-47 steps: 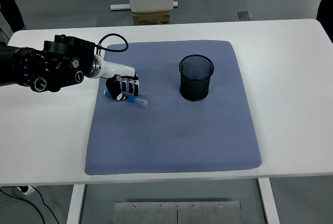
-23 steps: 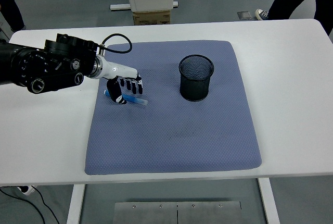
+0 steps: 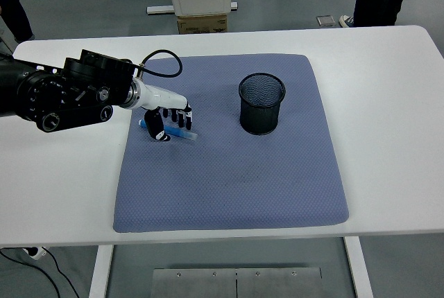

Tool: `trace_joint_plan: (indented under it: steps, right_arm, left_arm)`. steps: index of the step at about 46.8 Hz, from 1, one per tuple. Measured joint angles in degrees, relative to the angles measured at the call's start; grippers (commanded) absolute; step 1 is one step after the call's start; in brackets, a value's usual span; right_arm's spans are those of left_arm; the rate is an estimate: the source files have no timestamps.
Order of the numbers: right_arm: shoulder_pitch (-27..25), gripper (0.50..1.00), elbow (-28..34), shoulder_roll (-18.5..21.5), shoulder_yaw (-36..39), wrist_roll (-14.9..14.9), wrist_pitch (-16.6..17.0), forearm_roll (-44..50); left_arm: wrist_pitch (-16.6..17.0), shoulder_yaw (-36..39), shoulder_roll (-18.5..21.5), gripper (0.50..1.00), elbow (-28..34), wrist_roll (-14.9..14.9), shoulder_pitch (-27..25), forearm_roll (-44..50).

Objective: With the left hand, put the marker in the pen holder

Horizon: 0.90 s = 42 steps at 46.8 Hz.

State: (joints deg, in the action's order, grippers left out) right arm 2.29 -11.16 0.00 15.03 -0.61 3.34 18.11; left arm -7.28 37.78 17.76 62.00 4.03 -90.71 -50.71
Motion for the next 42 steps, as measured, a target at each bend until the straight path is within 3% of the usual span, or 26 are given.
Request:
trace_joint_plan:
  steps: [3,8,42]
  right_arm:
    - [0.00,1.000,0.00,0.00,0.00,0.00,0.00,0.00]
    - [0.00,1.000,0.00,0.00,0.00,0.00,0.00,0.00]
    - [0.00,1.000,0.00,0.00,0.00,0.00,0.00,0.00]
  left_arm:
    - [0.00,0.01,-0.07,0.631,0.00,0.00,0.02,0.00]
    - [0.02,0.01,-0.26,0.572,0.03,-0.02,0.29,-1.11]
    - [-0.29,0.11,-0.04,0.500,-0.04,0.21,0.61,-2.29]
